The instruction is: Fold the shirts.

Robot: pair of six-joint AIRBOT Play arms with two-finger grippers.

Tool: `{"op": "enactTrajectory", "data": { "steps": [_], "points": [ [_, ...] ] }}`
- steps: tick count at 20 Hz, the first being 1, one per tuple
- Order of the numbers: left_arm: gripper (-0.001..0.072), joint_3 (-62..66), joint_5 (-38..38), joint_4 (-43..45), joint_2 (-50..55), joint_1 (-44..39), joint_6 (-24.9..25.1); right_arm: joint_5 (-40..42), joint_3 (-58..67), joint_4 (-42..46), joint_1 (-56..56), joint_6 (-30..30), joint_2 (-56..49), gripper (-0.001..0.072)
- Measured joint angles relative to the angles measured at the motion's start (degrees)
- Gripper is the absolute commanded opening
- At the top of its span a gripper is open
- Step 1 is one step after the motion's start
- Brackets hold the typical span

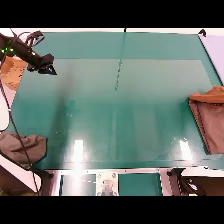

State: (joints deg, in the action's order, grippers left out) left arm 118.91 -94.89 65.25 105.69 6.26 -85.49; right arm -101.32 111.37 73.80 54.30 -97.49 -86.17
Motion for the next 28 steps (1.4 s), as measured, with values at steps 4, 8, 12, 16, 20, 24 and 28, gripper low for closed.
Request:
{"op": "enactTrajectory", "data": {
  "steps": [4, 8, 12, 16, 20, 24, 28],
  "points": [
    [0.0020, 0.00, -0.31, -0.17, 0.00, 0.00, 0.00, -2.54, -8.83, 6.86, 0.13, -2.51, 1.86, 0.0014],
    [0.0020, 0.00, -0.44, -0.79, 0.00, 0.00, 0.00, -3.52, -20.31, 13.84, 0.17, -4.52, 2.89, 0.0633],
    [0.0020, 0.00, -0.37, -1.36, 0.00, 0.00, 0.00, -3.26, -27.34, 18.71, 0.17, -5.25, 2.71, 0.0623],
    [0.0018, 0.02, -0.22, -3.48, -1.36, -0.20, -0.13, -0.87, -26.05, 18.75, -3.08, -5.51, 2.54, 0.0013],
    [0.0018, -1.25, -0.09, -2.51, -6.73, -1.77, -0.61, 5.60, -23.34, 10.29, -11.45, -4.55, 3.10, 0.0012],
    [0.0018, -12.98, -0.22, 2.19, -17.97, -4.72, -1.75, 13.35, -29.94, 1.79, -24.46, 0.04, 7.91, 0.0012],
    [0.0019, -35.26, 3.21, 4.92, -34.84, -7.50, -3.78, 22.99, -48.81, -1.36, -37.97, 2.51, 18.25, 0.0013]
  ]
}}
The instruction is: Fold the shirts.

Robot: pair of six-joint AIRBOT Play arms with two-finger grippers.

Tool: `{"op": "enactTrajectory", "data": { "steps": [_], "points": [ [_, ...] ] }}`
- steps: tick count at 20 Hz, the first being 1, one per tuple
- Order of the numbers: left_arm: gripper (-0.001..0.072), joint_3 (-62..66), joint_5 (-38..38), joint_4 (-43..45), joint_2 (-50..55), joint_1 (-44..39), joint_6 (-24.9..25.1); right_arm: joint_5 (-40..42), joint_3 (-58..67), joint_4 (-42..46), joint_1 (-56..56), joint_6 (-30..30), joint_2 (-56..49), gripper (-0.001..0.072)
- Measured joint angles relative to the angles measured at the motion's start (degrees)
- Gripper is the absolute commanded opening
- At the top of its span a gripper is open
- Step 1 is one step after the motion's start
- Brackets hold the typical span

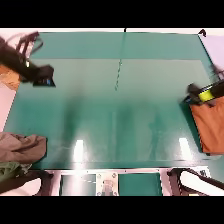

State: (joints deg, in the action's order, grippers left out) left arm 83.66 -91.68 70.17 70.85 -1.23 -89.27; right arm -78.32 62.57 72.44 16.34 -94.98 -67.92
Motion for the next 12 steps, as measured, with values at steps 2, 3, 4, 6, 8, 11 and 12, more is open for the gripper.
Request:
{"op": "enactTrajectory", "data": {
  "steps": [2, 3, 4, 6, 8, 11, 12],
  "points": [
    [0.0020, -10.03, 2.12, 0.83, -7.58, -0.57, -0.98, 5.03, -8.55, -0.59, -5.49, 0.55, 4.44, 0.0013],
    [0.0021, -13.90, 2.89, 1.25, -10.49, -0.74, -1.36, 6.97, -11.23, -1.01, -7.50, 0.68, 5.79, 0.0013],
    [0.0020, -16.52, 3.56, 1.57, -12.68, -0.87, -1.55, 8.57, -13.35, -1.14, -9.40, 0.83, 6.86, 0.0013],
    [0.0021, -20.00, 4.07, 1.95, -15.43, -1.01, -1.88, 10.51, -15.89, -1.53, -11.93, 0.96, 8.09, 0.0014],
    [0.0020, -21.79, 4.66, 2.14, -16.92, -1.05, -2.01, 11.72, -17.18, -1.57, -13.16, 1.07, 8.72, 0.0014],
    [0.0021, -23.04, 5.70, 2.38, -17.86, -1.16, -2.19, 12.57, -18.12, -1.75, -14.14, 1.11, 9.16, 0.0013],
    [0.0021, -23.26, 6.08, 2.38, -17.94, -1.16, -2.21, 12.66, -18.27, -1.86, -14.32, 1.11, 9.25, 0.0014]
  ]
}}
